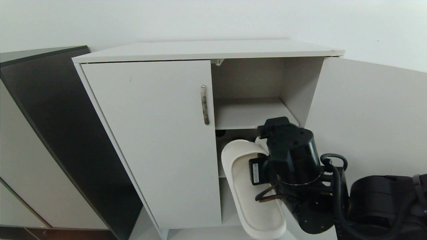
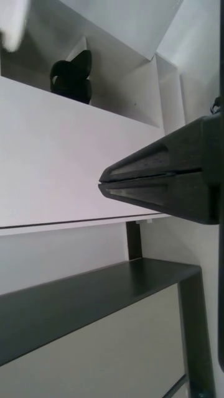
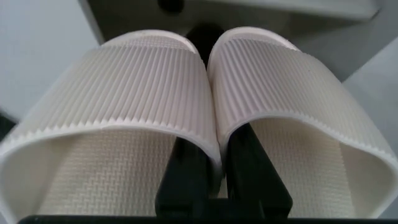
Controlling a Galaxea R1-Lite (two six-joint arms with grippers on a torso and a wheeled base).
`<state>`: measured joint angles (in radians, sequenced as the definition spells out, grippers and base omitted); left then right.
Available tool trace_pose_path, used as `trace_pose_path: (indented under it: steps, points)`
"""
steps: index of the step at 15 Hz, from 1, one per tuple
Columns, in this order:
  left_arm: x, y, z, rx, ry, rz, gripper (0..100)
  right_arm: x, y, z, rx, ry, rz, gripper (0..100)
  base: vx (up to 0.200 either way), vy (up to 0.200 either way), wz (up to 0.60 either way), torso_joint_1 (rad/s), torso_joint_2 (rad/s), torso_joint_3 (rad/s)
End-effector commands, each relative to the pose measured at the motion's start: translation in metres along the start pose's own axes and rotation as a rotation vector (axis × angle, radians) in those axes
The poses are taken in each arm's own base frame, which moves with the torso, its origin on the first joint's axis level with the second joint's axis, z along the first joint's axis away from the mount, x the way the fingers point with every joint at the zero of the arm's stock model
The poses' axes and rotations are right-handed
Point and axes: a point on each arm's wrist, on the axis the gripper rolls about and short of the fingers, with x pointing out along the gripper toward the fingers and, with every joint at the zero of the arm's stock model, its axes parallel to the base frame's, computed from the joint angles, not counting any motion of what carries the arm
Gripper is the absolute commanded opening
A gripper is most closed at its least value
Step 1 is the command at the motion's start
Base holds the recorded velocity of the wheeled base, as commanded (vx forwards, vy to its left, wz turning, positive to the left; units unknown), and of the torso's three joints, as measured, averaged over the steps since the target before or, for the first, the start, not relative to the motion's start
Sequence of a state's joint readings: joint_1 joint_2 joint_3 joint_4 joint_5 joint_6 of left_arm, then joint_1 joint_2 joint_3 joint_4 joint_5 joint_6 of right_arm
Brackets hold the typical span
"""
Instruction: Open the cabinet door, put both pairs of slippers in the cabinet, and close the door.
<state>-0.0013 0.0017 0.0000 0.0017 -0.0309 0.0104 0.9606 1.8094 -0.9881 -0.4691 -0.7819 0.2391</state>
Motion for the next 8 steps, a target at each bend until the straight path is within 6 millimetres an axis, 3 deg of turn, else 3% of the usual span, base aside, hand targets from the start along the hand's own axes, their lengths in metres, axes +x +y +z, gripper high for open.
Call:
trace_pose_path:
  steps: [1,3,8]
  points:
    - [0.0,0.0,0.0,0.0,0.001,0.0,0,0.01,0.02,0.017,0.015,-0.028,-0.037,0,0.0,0.0,0.0,0.0,0.0,0.0]
    - [0.0,0.0,0.0,-0.001,0.001,0.0,0,0.014,0.021,0.034,0.045,-0.027,-0.052,0,0.0,0.0,0.0,0.0,0.0,0.0]
    - [0.0,0.0,0.0,0.0,0.001,0.0,0,0.028,0.015,0.035,0.031,-0.038,-0.158,0,0.0,0.0,0.0,0.0,0.0,0.0]
